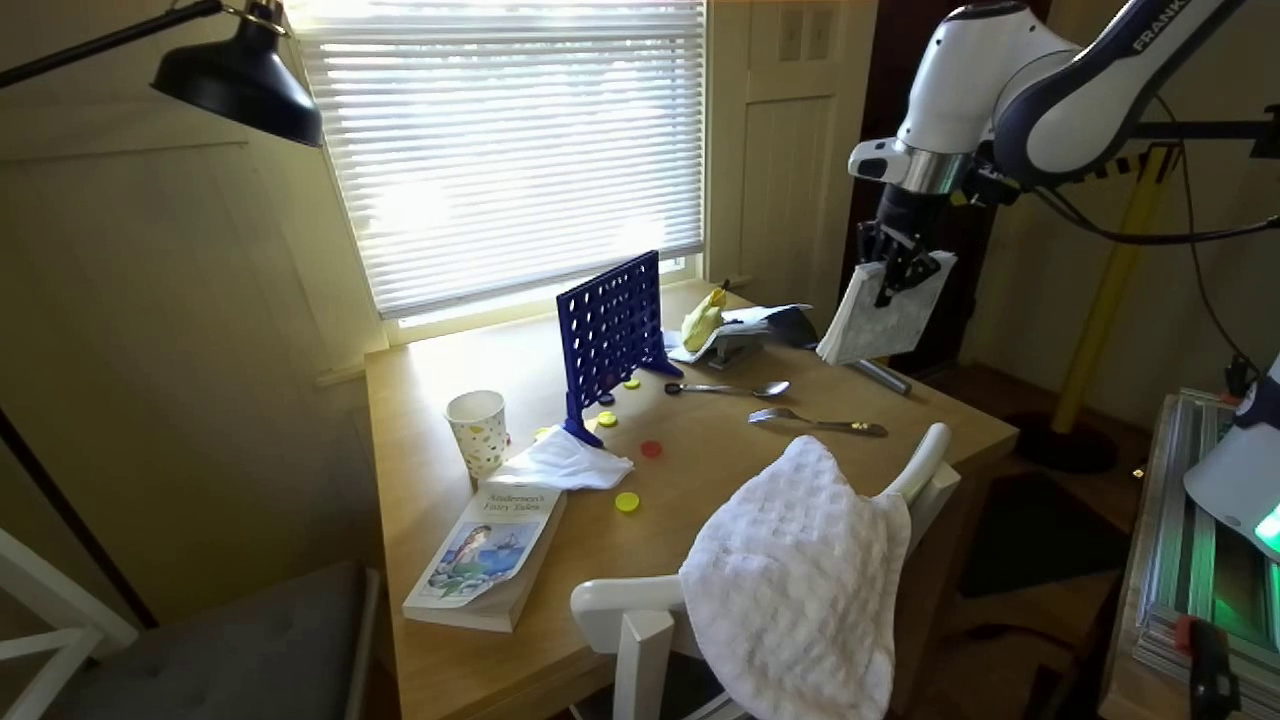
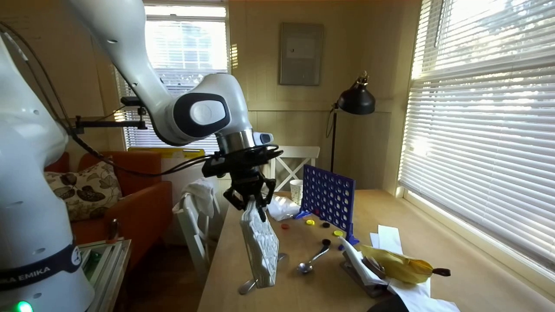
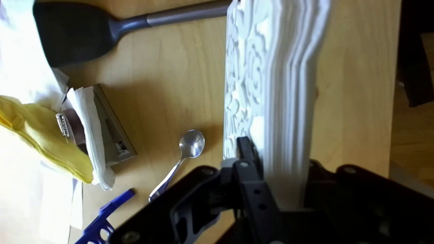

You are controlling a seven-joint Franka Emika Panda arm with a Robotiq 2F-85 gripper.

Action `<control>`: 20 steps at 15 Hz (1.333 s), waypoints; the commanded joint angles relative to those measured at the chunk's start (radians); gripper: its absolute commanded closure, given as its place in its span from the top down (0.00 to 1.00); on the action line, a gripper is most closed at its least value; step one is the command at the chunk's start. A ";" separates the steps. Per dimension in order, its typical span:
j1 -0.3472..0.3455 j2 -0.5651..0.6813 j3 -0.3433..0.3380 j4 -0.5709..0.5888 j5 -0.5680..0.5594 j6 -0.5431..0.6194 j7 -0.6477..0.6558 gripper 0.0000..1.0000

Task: Move the bag to the right, move the book slightly backward, pick up the blue object and move it to the right

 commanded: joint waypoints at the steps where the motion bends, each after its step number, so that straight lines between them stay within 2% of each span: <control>1: -0.008 -0.023 -0.018 0.000 0.127 -0.083 0.039 0.06; 2: -0.006 0.003 0.003 0.001 0.076 -0.034 0.024 0.22; 5: -0.013 0.003 -0.013 0.001 0.104 -0.065 0.031 0.22; 6: -0.013 0.003 -0.014 0.001 0.105 -0.065 0.032 0.06; 7: -0.007 0.021 0.013 0.001 0.063 -0.057 0.045 0.06; 10: 0.038 0.080 0.043 -0.001 0.103 -0.035 0.022 0.06; 14: 0.047 0.120 0.088 -0.001 0.092 -0.057 0.101 0.06; 16: 0.047 0.132 0.088 0.000 0.109 -0.063 0.093 0.06; 20: 0.056 0.187 0.086 0.003 0.255 -0.043 -0.024 0.06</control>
